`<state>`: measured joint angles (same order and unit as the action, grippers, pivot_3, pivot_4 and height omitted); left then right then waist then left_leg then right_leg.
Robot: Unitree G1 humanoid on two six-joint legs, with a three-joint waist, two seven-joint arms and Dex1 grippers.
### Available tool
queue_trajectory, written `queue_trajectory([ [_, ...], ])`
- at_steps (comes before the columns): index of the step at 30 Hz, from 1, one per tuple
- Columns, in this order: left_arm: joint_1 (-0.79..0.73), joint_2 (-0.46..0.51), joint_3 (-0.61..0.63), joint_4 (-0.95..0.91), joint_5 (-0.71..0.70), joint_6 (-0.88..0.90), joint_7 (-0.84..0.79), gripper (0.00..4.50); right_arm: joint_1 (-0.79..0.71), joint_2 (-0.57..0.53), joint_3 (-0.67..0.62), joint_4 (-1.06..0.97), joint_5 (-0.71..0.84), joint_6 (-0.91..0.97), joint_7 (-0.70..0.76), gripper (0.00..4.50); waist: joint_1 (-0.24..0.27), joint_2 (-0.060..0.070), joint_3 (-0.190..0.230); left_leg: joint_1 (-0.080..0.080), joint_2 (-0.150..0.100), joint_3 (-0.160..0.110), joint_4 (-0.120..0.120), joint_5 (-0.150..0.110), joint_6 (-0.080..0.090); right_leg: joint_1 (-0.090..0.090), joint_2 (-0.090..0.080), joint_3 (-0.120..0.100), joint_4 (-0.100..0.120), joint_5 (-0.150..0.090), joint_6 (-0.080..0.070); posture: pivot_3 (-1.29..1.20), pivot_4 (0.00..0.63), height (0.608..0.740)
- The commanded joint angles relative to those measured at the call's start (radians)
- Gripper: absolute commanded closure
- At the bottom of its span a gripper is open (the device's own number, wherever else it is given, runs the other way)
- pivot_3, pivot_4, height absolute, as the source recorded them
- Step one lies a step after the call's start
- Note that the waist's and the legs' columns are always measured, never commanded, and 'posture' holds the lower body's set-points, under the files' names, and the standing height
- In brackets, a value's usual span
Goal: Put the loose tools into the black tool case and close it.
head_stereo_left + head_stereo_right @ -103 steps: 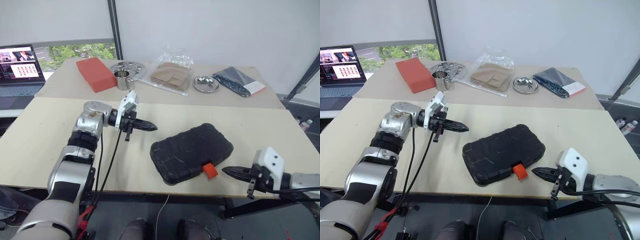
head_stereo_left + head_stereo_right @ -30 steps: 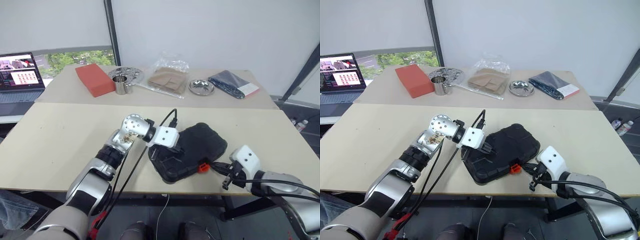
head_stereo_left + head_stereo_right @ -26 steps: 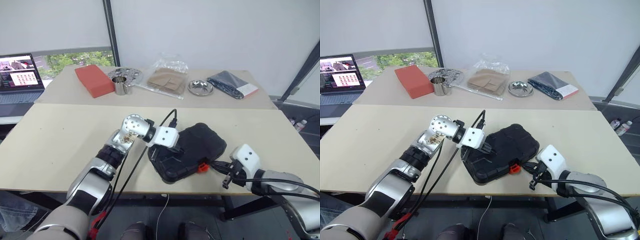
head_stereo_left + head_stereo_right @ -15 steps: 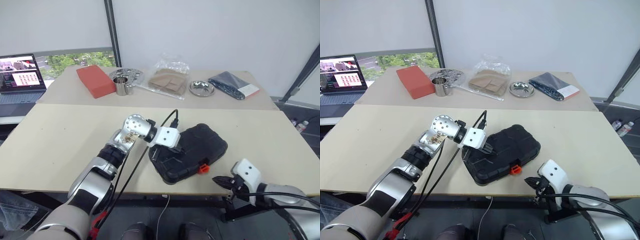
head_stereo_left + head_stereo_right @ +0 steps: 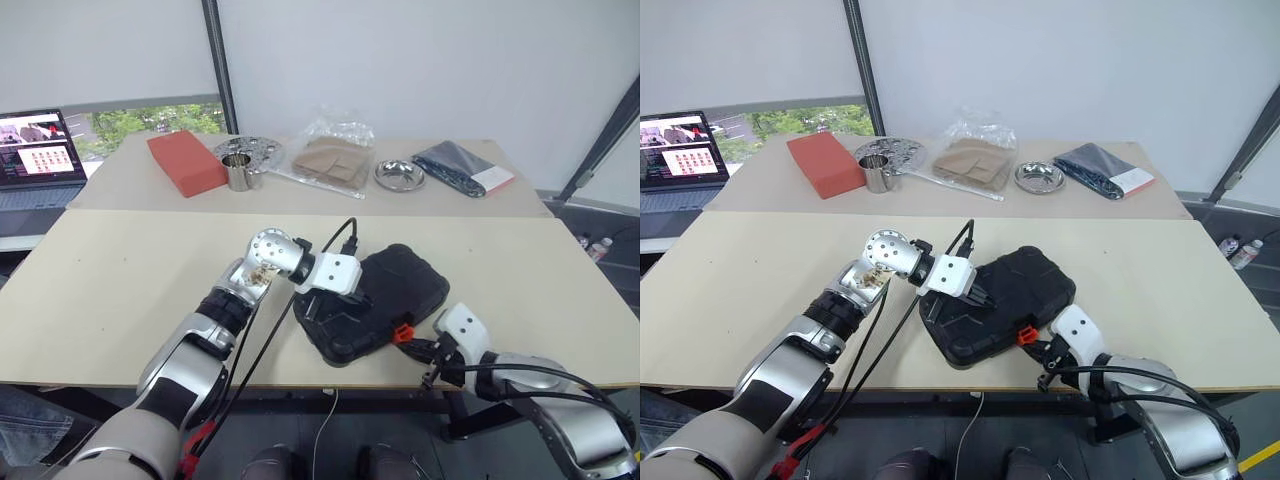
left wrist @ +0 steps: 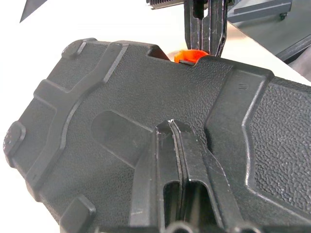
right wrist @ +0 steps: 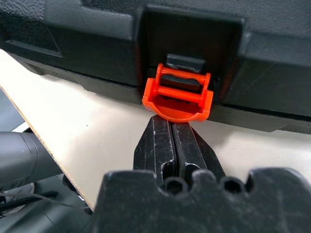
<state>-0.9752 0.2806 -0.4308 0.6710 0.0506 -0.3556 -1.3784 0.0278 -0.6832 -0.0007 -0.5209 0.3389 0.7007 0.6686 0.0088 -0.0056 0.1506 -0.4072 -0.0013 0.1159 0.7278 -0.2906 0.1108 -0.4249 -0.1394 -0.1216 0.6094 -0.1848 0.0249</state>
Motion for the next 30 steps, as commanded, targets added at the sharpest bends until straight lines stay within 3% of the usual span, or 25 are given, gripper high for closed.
queue_trajectory([
  [1, 0.049, 0.014, -0.085, 0.07, 0.095, -0.006, -0.027, 4.46, -0.07, 0.012, -0.11, -0.084, 0.052, -0.01, -0.03, 4.5, 0.0, 0.0, 0.0, 0.0, 0.0, 0.0, 0.0, 0.0, 0.0, 0.0, 0.0, 0.0, 0.0, 0.0, 0.0, 0.0, 0.15, 0.734],
  [24, 0.051, 0.019, -0.088, 0.1, 0.1, -0.023, -0.021, 4.46, -0.185, 0.011, -0.084, -0.102, 0.08, 0.045, -0.035, 4.5, -0.012, 0.001, -0.001, 0.001, 0.0, 0.001, -0.004, 0.0, -0.001, -0.001, -0.001, 0.0, -0.001, 0.0, 0.0, 0.0, 0.15, 0.734],
  [30, 0.055, 0.027, -0.077, 0.102, 0.107, -0.017, -0.002, 4.46, -0.161, -0.007, -0.063, -0.089, 0.065, 0.034, -0.025, 4.5, 0.008, 0.002, -0.003, 0.005, 0.0, -0.001, -0.012, 0.0, -0.001, 0.001, -0.001, -0.002, -0.011, 0.0, 0.0, 0.0, 0.15, 0.734],
])
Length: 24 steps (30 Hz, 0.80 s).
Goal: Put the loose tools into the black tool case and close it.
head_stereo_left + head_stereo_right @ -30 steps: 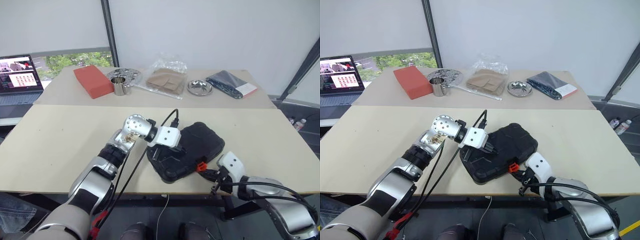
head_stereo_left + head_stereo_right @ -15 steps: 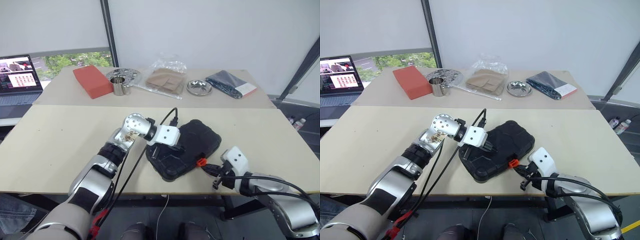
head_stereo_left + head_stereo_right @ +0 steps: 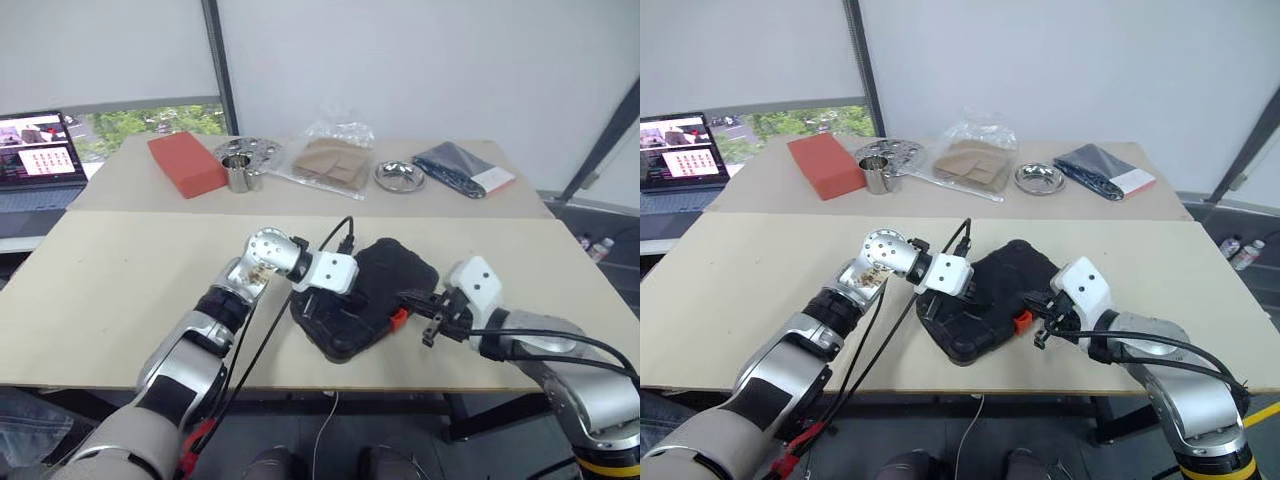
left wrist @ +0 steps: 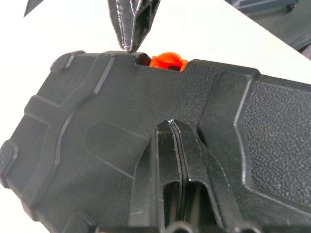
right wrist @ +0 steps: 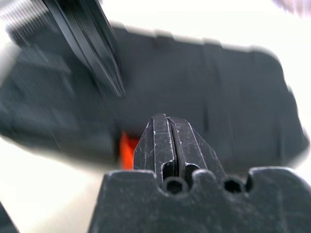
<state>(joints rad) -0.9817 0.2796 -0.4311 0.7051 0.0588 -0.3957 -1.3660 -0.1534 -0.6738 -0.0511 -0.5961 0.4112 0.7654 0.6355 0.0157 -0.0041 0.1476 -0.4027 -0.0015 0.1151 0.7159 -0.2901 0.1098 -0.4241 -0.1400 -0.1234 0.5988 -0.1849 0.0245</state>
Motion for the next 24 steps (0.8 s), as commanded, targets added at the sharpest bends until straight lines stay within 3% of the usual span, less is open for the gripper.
queue_trajectory([
  [1, 0.063, 0.038, -0.065, 0.065, 0.092, 0.037, -0.012, 4.46, 0.031, -0.022, -0.039, -0.023, 0.007, -0.022, 0.01, 4.5, 0.002, 0.0, 0.0, 0.0, 0.0, 0.0, 0.0, 0.0, 0.001, 0.0, 0.0, 0.0, -0.001, 0.001, -0.001, 0.0, 0.15, 0.734],
  [3, 0.068, 0.071, -0.026, 0.047, 0.059, 0.091, -0.019, 4.46, 0.057, -0.042, -0.125, -0.044, 0.069, 0.012, 0.037, 4.5, 0.002, 0.0, 0.0, -0.001, -0.001, 0.001, 0.0, 0.004, -0.004, 0.001, 0.0, -0.001, -0.003, 0.004, -0.006, 0.0, 0.15, 0.734],
  [6, 0.092, 0.155, 0.072, -0.032, -0.04, 0.244, -0.059, 3.76, 0.132, -0.119, -0.262, -0.061, 0.173, 0.029, 0.154, 3.68, -0.006, 0.0, 0.0, -0.003, -0.001, 0.002, 0.0, 0.004, -0.003, 0.002, 0.001, 0.0, -0.004, 0.005, -0.004, 0.0, 0.15, 0.734],
  [9, 0.144, 0.279, 0.165, -0.178, -0.148, 0.419, -0.113, 2.65, 0.199, -0.219, -0.389, -0.038, 0.249, 0.024, 0.292, 2.63, -0.025, 0.0, 0.0, -0.002, 0.002, 0.002, -0.003, 0.002, 0.004, 0.001, 0.004, 0.001, -0.003, 0.001, 0.0, 0.0, 0.15, 0.734],
  [13, 0.252, 0.527, 0.34, -0.419, -0.343, 0.737, -0.199, 1.27, 0.256, -0.394, -0.565, 0.097, 0.315, 0.028, 0.546, 1.28, -0.031, 0.004, 0.004, -0.002, 0.006, 0.002, -0.004, 0.006, -0.008, -0.001, 0.01, 0.001, -0.003, 0.0, -0.002, 0.0, 0.15, 0.734],
  [16, 0.323, 0.644, 0.426, -0.552, -0.455, 0.921, -0.214, 0.2, 0.268, -0.479, -0.631, 0.184, 0.345, 0.035, 0.666, 0.26, -0.023, 0.002, 0.01, -0.005, 0.007, 0.002, -0.005, 0.007, -0.01, -0.004, 0.011, 0.001, -0.001, -0.002, -0.005, 0.0, 0.15, 0.734],
  [17, 0.364, 0.691, 0.469, -0.595, -0.489, 0.971, -0.215, 0.01, 0.264, -0.512, -0.647, 0.227, 0.349, 0.036, 0.711, 0.04, -0.013, 0.001, 0.01, -0.005, 0.007, 0.002, -0.004, 0.007, -0.01, -0.004, 0.011, 0.001, -0.002, -0.002, -0.005, 0.0, 0.15, 0.734],
  [20, 0.487, 0.782, 0.581, -0.677, -0.552, 1.046, -0.201, 0.01, 0.249, -0.573, -0.647, 0.322, 0.326, -0.003, 0.794, 0.04, -0.001, 0.004, 0.012, -0.006, 0.005, 0.0, -0.004, 0.005, -0.01, -0.004, 0.007, 0.003, -0.004, -0.004, -0.004, 0.0, 0.15, 0.734],
  [24, 0.558, 0.774, 0.615, -0.724, -0.566, 1.038, -0.135, 0.01, 0.238, -0.571, -0.585, 0.353, 0.289, -0.073, 0.823, 0.04, 0.016, 0.005, 0.013, -0.006, 0.0, -0.002, -0.004, -0.001, -0.016, -0.005, 0.0, 0.001, -0.004, -0.007, -0.001, 0.0, 0.15, 0.734],
])
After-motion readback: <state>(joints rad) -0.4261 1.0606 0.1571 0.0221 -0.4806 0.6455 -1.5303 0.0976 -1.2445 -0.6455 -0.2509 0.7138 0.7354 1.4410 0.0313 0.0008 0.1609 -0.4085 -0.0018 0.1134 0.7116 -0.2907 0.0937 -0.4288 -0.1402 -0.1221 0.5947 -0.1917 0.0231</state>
